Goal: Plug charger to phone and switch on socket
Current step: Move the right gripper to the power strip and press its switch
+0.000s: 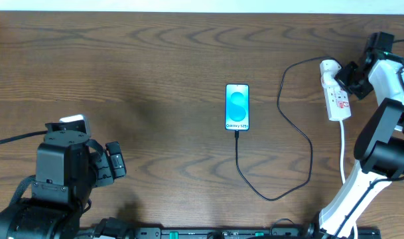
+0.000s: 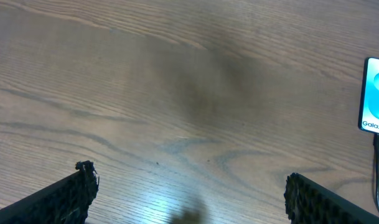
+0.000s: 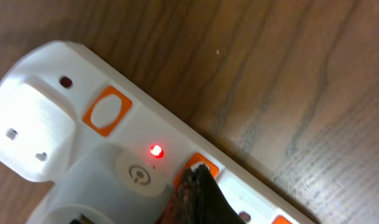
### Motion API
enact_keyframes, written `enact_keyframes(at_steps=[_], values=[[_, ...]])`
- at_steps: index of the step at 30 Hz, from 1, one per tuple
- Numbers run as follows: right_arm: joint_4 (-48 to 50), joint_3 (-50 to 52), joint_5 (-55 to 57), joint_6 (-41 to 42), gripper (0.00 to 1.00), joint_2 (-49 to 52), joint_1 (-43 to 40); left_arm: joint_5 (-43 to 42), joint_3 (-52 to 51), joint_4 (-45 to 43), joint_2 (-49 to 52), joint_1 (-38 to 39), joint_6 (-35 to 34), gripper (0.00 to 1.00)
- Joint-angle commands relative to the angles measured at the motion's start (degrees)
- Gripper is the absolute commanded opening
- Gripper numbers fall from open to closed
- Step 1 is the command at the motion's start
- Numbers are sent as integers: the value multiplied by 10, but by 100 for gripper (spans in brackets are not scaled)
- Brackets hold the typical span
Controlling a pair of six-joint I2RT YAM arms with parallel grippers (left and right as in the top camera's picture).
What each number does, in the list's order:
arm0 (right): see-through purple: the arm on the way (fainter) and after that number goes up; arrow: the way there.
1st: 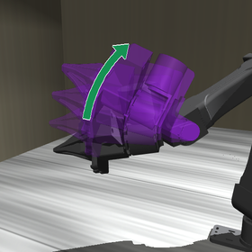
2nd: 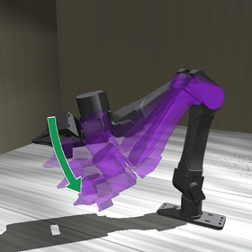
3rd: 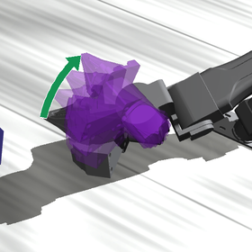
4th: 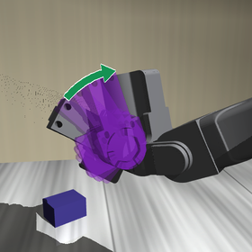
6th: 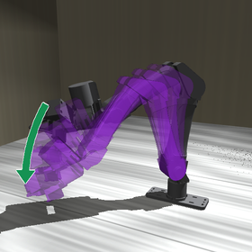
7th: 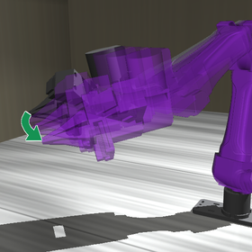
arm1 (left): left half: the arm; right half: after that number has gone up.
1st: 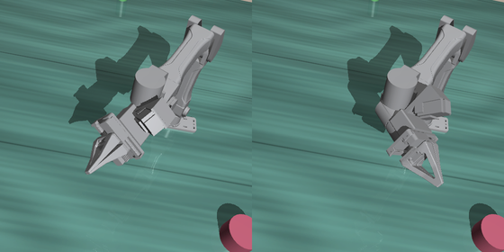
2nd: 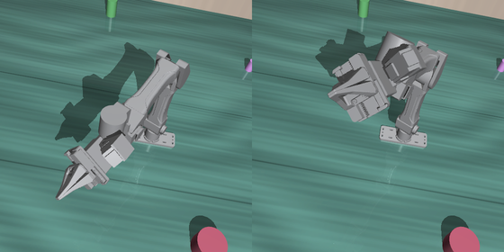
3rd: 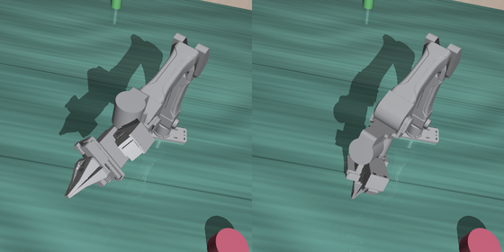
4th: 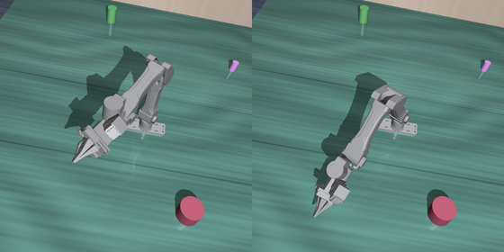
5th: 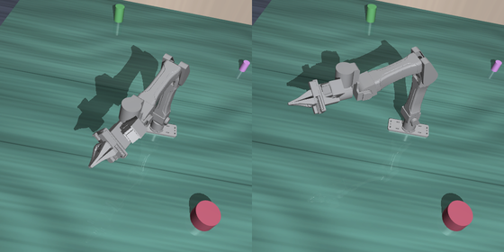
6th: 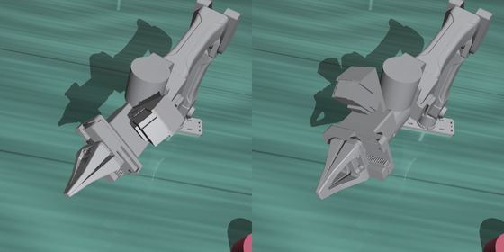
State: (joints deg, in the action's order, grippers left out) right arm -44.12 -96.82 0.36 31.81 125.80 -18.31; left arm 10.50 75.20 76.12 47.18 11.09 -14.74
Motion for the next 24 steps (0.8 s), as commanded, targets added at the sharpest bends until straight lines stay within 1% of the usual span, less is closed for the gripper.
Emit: enact_keyframes(at_steps=[1,11,15,20,24], values=[[0,-6,-33,-2,1,22,41,7,-1,2,-1,1,5,98],[-18,-6,-68,-7,1,22,69,7,-1,2,-1,1,5,98],[-20,-6,-84,-35,1,16,70,7,-1,2,-1,1,5,98],[-52,-6,-10,-36,1,-30,63,7,-1,2,-1,1,5,98],[-87,-6,50,-48,1,-121,56,7,-1,2,-1,1,5,98]])
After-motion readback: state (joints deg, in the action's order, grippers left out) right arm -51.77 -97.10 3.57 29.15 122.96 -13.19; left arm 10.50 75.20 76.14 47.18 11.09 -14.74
